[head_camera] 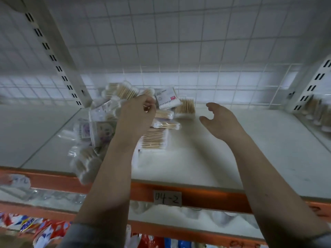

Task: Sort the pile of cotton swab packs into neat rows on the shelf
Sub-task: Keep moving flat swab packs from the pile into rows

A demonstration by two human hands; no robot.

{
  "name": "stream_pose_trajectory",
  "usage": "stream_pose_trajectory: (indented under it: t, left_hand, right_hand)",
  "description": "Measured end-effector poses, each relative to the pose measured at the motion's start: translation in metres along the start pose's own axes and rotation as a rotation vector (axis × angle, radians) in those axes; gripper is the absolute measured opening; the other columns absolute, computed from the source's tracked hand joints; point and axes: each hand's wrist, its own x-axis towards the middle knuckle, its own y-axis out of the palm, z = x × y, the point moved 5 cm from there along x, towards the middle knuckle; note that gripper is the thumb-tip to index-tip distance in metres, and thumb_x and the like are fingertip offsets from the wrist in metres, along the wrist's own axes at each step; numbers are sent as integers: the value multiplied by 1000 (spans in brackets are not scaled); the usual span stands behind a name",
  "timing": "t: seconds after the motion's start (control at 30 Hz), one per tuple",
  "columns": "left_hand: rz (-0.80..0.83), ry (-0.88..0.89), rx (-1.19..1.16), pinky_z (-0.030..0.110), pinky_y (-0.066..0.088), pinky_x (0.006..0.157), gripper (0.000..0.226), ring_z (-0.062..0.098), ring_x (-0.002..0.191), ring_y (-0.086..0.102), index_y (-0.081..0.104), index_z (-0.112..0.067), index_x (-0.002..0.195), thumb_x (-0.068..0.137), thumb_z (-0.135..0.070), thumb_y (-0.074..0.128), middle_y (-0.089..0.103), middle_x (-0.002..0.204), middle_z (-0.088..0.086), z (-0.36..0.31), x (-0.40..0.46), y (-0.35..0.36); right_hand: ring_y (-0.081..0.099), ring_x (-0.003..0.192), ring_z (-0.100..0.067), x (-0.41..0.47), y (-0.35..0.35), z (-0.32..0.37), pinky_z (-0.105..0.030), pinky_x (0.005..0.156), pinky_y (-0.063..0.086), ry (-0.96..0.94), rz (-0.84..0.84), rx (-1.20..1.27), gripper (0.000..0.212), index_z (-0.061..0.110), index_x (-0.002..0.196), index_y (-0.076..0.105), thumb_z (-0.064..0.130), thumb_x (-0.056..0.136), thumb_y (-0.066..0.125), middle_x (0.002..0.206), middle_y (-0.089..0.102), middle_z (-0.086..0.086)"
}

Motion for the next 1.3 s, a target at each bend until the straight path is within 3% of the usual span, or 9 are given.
stream_pose_trajectory:
  t: [0.07,0.3,0.43,0.5,0.6,0.83,0.97,1.07,1.3]
  left_hand:
    - [27,-1,-28,6,44,74,16,6,84,60,68,-14,99,88,-9,58,63,90,-7,6,5,2]
    - [6,-85,-86,33,52,87,16,15,92,64,68,-19,97,86,-12,59,68,96,-2,22,22,7]
    - [-2,-113,-49,31,52,88,17,15,92,64,68,-19,98,85,-13,58,69,99,0,24,30,12]
    - [7,-120,-23,31,51,88,18,15,95,64,67,-18,101,86,-14,57,68,101,0,23,33,13]
    - [12,-132,14,33,51,89,20,16,97,63,66,-18,105,87,-16,56,67,103,-2,23,39,13]
    - [105,-54,137,25,47,73,22,13,87,57,65,-16,106,88,-13,52,61,100,-3,5,62,26]
    - [322,88,302,31,44,95,31,19,111,56,61,-13,119,89,-8,56,61,119,4,-10,78,53]
    - [510,148,490,37,38,105,41,19,124,48,54,-18,130,89,-19,60,52,136,0,-8,86,78]
    - [500,97,486,44,36,105,58,31,129,41,36,-16,142,91,-29,59,38,144,12,1,100,90]
  right_hand:
    - [48,123,-20,7,8,1,-21,96,32,33,25,9,57,12,146,32,26,94,52,143,45,-5]
    - [45,127,-24,51,27,6,-23,92,37,120,86,103,59,7,144,33,32,94,53,143,43,-8]
    - [57,106,-21,68,35,12,-20,65,35,83,41,156,34,9,123,58,26,94,53,109,62,-6]
    - [55,106,-21,71,39,12,-17,68,32,96,21,191,36,8,122,57,29,93,56,107,58,1]
    - [56,105,-29,78,46,3,-25,73,36,161,20,230,46,3,114,54,36,85,66,112,60,-12]
    - [54,74,-23,79,38,-14,-28,59,40,221,38,381,23,-1,90,64,20,83,69,79,56,-11]
    - [52,73,-23,72,14,-31,-41,71,51,212,-39,441,29,-11,97,62,14,83,66,78,56,-12]
    - [51,71,-22,62,-4,-42,-34,69,46,206,-99,463,14,1,83,60,14,82,67,71,54,-7]
    - [53,76,-21,41,-19,-63,-30,71,42,202,-149,478,19,0,96,63,13,82,68,83,59,-8]
